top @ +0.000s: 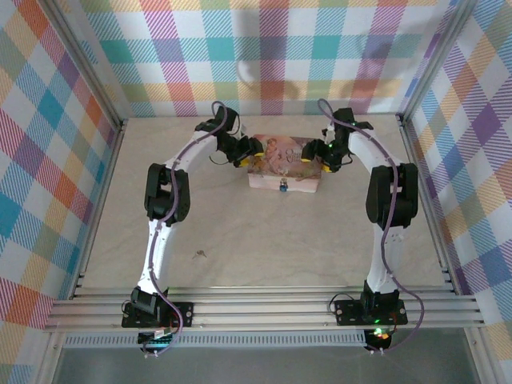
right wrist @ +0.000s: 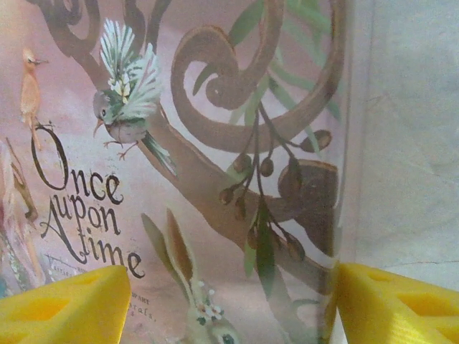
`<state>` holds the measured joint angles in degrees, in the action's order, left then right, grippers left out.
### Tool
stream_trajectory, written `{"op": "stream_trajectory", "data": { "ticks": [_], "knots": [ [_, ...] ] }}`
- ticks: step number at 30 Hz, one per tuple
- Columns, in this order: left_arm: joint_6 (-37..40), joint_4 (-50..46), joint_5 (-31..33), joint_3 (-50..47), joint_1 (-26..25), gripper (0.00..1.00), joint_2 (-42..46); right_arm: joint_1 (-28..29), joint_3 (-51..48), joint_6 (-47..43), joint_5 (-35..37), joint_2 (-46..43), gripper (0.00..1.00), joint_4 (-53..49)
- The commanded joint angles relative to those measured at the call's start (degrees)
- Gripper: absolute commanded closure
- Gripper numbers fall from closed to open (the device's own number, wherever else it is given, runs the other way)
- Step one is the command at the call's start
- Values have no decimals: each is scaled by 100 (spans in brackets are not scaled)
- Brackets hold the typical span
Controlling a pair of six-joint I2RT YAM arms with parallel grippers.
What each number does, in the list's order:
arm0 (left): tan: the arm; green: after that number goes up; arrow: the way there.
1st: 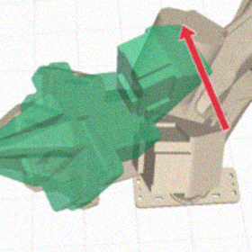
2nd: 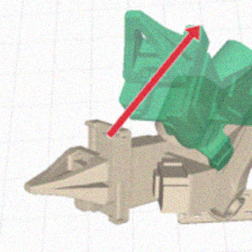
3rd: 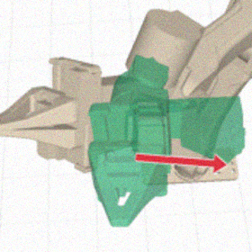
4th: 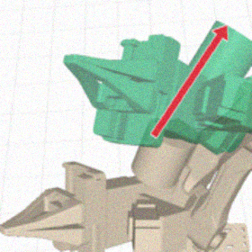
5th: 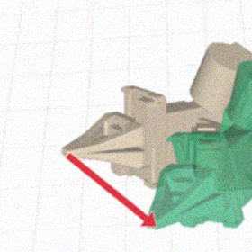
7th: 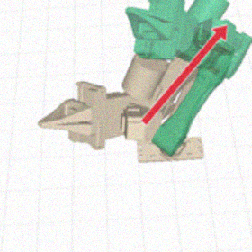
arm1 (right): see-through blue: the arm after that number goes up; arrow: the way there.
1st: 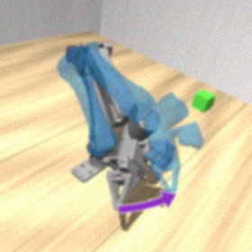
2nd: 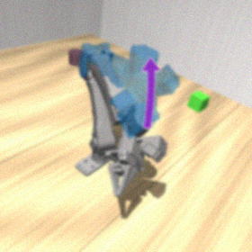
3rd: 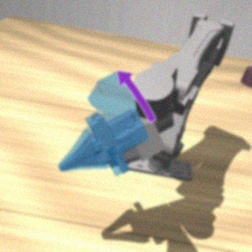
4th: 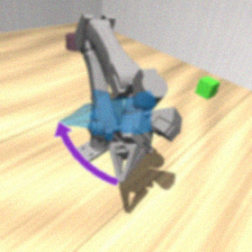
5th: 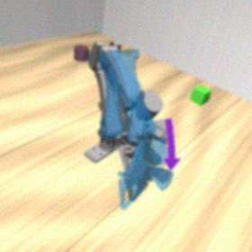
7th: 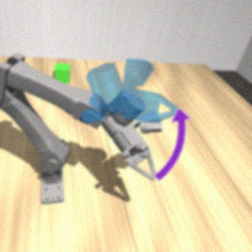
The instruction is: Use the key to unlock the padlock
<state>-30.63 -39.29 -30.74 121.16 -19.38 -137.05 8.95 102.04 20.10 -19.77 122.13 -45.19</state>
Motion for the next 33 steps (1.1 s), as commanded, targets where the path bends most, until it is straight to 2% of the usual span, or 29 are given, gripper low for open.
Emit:
{"op": "stream_trajectory", "data": {
  "ticks": [1, 7, 13, 19, 26, 33],
  "knots": [
    [39, -328, 133, -408, 45, 41, 374, 484, 181, -86, -680, 190, 26, -158],
    [145, -290, 440, -1457, 339, 43, 1035, 1168, 655, -8, -703, 493, 26, -464],
    [162, -45, 637, -2532, 755, 44, 1754, 1724, 996, 250, -740, 728, 26, -299],
    [154, 1, 761, -3120, 1108, 44, 2184, 1812, 1874, 176, -745, 1304, 26, -507],
    [60, 44, 916, -3370, 1145, 44, 2351, 1821, 3146, 120, -786, 2041, 26, -882],
    [188, -356, 1330, -3125, 1156, 38, 2472, 1812, 3489, -13, -341, 1938, 18, -1116]
  ]
}}
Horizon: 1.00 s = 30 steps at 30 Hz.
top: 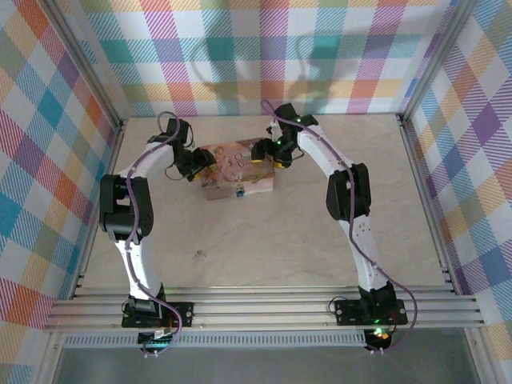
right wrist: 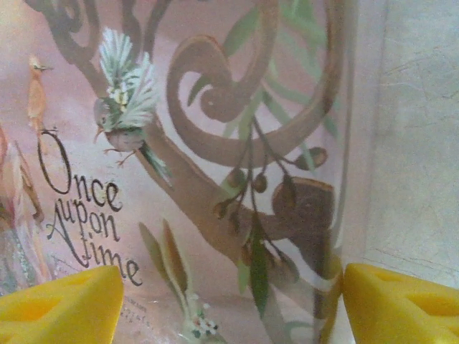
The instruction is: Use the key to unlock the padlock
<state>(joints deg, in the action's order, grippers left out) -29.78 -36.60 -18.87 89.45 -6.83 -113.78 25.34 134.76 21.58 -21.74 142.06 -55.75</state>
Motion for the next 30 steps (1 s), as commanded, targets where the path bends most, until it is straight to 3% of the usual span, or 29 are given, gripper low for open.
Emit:
{"op": "stream_trajectory", "data": {
  "ticks": [1, 6, 16, 30],
  "knots": [
    [128, -720, 240, 108, -91, 36, 186, 169, 220, -197, -14, -121, 16, -131],
    [233, -1030, 663, 270, -11, 23, 487, 13, 228, -223, 372, -471, 13, -353],
    [-40, -1771, 982, 0, 200, 25, 1296, -152, -296, -541, 517, -1300, 11, -396],
    [-670, -2153, 1152, -2975, 129, 28, 3894, 23, -4483, -87, 381, -3896, 17, 1802]
  ]
}}
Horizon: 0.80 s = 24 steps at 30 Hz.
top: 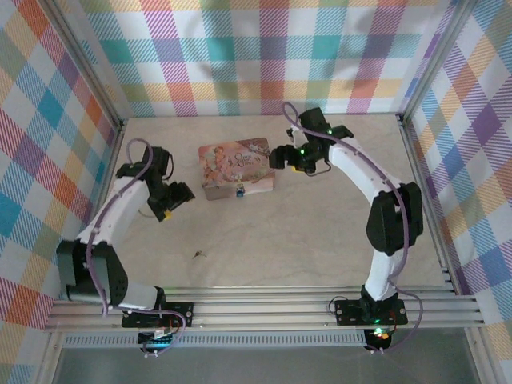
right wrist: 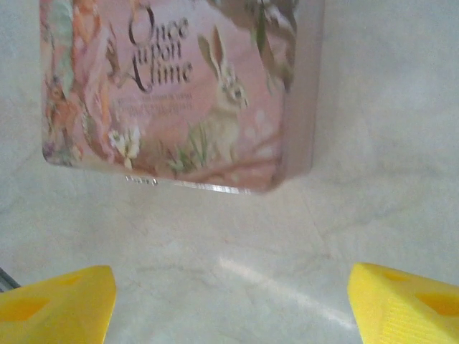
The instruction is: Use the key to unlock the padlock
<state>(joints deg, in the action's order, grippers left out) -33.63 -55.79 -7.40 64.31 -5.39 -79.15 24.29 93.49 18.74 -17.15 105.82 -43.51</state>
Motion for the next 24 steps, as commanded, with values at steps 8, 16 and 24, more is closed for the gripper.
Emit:
{"op": "stream_trajectory", "data": {
  "ticks": [8, 16, 24],
  "knots": [
    [-1031, 42, -276, -1594, -1026, 44, 1006, 937, -1245, 235, -33, -638, 18, 825],
    [-1304, 328, 60, -1815, -1954, 50, 648, 1537, -1204, 266, -60, -376, 19, 974],
    [-1414, 902, 205, -2103, -1965, 64, 216, 1720, -920, 161, -124, -79, 19, 892]
  ]
}}
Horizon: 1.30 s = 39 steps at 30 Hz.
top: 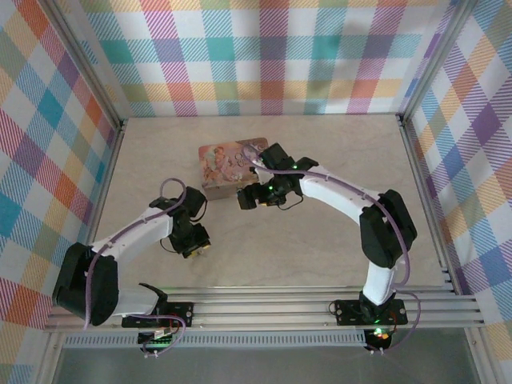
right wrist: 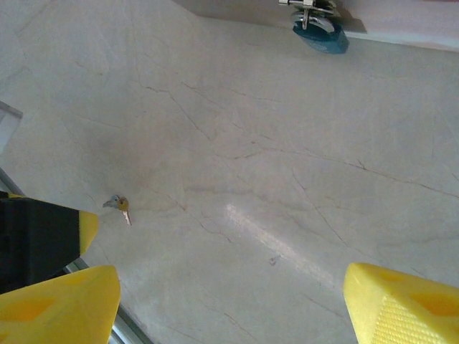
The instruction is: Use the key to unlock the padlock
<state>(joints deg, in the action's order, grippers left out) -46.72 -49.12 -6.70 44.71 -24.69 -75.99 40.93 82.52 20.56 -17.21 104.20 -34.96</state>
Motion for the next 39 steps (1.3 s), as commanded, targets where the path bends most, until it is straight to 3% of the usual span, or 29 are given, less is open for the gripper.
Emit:
{"op": "stream_trajectory", "data": {
  "ticks": [1, 10, 23, 36, 39],
  "knots": [
    [-102, 304, 129, -198, -34, 65, -134, 64, 177, -45, -108, 76, 19, 25],
    [3, 526, 105, -442, -35, 66, -443, 91, -50, -30, -120, 111, 19, 161],
    [77, 998, 175, -484, -61, 91, -320, 90, 41, -52, 131, 65, 18, 31],
    [395, 500, 361, 145, -56, 97, -288, 91, -421, 45, 267, -213, 18, 323],
    [411, 298, 504, 229, -46, 88, -301, 91, -455, 45, 236, -240, 18, 394]
  ]
}}
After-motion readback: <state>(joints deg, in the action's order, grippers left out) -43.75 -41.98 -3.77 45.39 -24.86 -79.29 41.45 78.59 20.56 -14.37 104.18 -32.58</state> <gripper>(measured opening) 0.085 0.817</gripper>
